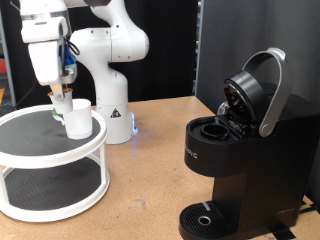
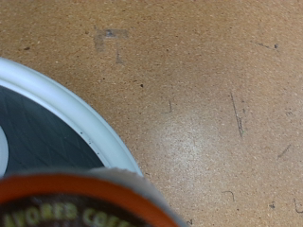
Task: Make a cup of coffee with the keurig machine
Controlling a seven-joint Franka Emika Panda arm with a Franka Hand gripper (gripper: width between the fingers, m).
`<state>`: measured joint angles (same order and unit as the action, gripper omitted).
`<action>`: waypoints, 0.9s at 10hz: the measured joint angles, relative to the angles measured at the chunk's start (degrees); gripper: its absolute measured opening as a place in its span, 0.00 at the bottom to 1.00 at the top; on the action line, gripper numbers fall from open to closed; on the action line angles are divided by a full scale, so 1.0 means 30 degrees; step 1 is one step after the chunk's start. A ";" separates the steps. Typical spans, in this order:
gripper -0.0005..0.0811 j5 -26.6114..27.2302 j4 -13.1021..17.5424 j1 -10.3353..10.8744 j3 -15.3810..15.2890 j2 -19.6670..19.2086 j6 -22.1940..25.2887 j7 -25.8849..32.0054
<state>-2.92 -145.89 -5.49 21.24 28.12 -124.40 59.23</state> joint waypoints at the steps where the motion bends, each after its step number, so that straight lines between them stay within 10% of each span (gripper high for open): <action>1: 0.54 0.0363 -0.0030 0.0099 -0.0005 -0.0008 0.0091 0.0010; 9: 0.54 0.4186 0.0437 0.2384 -0.1262 -0.0284 -0.0493 -0.1416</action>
<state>9.64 -144.57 1.66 17.45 27.27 -125.88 54.98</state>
